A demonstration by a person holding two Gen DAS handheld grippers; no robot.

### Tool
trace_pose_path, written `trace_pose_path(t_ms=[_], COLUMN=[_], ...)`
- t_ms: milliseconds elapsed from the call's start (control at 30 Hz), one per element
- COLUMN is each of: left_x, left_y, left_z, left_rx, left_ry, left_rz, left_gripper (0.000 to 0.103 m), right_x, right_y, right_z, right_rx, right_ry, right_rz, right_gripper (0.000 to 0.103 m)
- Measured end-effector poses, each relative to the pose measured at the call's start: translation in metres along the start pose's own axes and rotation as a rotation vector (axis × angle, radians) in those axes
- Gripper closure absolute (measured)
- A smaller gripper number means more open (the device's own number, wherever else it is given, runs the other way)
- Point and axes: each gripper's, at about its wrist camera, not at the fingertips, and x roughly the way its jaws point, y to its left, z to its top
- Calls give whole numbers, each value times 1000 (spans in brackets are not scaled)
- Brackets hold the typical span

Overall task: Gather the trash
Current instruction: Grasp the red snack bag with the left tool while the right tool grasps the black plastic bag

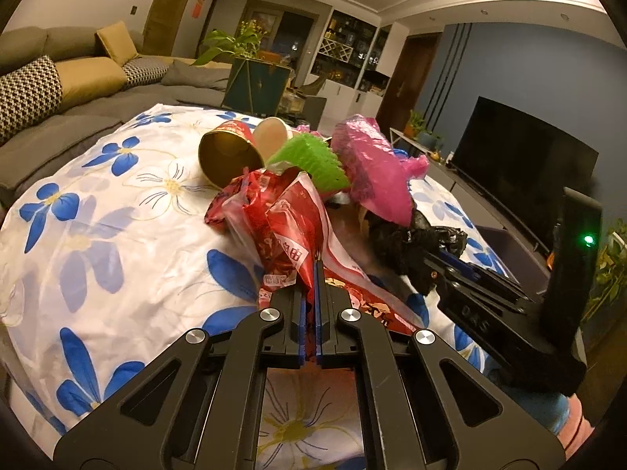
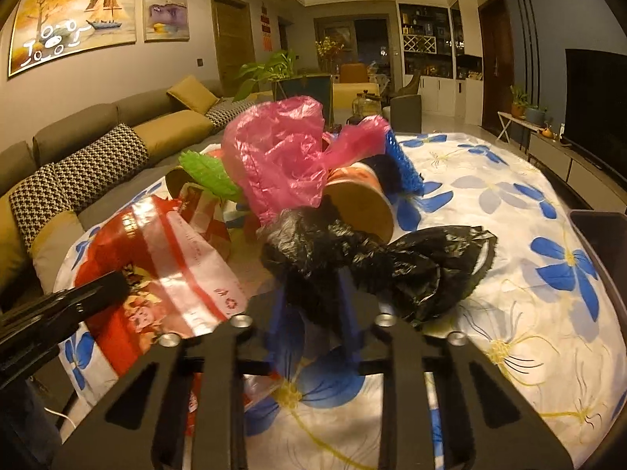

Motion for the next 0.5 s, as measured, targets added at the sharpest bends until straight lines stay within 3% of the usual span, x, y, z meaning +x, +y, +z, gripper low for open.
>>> trace_pose_path(t_ms=[33,133,500], left_x=[0,-3,-16], left_y=[0,-1,-27], left_z=[0,0,0], left_rx=[-1,5,68], left_ry=[0,-5,-48], left_rz=[0,-2,-44], left_gripper=[101,101,101], right_x=[1,-6,-77], right_y=[0,-3,-35], right_z=[0,-3,3], right_rx=[1,-7,20], right_ry=[3,-12,-155], right_rz=[3,-4,-80], right_gripper=[95,101,102])
